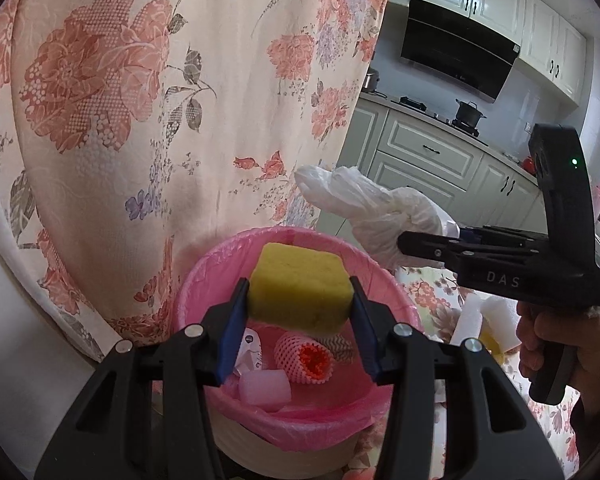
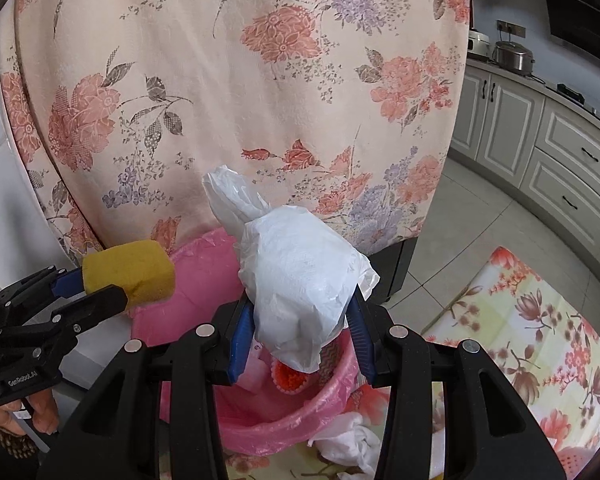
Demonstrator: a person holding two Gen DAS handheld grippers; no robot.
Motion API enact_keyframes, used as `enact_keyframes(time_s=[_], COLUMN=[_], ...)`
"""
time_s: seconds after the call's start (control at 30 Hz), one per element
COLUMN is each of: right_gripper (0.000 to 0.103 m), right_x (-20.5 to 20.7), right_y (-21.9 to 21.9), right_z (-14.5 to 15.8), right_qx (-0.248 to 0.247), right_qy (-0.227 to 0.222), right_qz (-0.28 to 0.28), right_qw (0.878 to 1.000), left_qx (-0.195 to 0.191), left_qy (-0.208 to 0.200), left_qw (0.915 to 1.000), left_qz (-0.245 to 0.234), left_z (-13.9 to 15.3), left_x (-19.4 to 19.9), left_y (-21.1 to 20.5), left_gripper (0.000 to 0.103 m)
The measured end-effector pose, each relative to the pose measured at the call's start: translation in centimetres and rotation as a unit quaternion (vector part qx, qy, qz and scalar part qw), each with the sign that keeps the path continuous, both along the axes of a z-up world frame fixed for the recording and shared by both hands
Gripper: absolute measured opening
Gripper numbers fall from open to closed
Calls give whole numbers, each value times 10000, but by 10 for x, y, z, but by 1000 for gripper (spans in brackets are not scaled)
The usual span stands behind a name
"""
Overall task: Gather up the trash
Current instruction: 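Carry the yellow sponge and white bag over the pink wastebasket with both grippers, then open the right gripper dropping the bag while the left opens releasing the sponge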
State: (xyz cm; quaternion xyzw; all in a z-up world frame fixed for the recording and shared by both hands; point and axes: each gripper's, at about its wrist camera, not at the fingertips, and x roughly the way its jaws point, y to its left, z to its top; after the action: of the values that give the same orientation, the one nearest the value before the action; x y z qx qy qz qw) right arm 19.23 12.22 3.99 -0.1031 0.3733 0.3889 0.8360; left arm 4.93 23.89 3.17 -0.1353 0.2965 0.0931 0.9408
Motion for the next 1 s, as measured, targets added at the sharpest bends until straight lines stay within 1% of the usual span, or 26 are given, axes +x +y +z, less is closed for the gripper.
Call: enact_keyframes(time_s=[0.2,0.27,0.43,0.47,0.5,0.67,1.0], right_gripper=[42,43,46,48,54,57,69], right_x=[15,19,26,27,28,31,23], right_y=[21,28,44,45,45,34,-5], right_z=[-13,-15,-21,-22,-23,-23,-12], right_qx=[-112,-69,-183,-203,-211,-247,-148], right_qy=[150,210,184,176,169,144,-29], right_qz=[142,198,245,244,225,98,-232], right_qw=[9997,9996,9994,9993,9994,9995,9996], left_qx=[17,8,0,3,5,-26,-42], left_qy=[108,126,178,191,205,304,370], left_qw=[9999,9999,9998,9998,9998,9995,9993], left_qz=[18,35,48,47,47,53,2], left_z=[-3,-3,-4,-5,-6,-11,-14], left_x=[5,6,8,9,9,16,20], left_y=[3,3,5,5,6,8,3], left_gripper=[47,47,47,47,47,47,49])
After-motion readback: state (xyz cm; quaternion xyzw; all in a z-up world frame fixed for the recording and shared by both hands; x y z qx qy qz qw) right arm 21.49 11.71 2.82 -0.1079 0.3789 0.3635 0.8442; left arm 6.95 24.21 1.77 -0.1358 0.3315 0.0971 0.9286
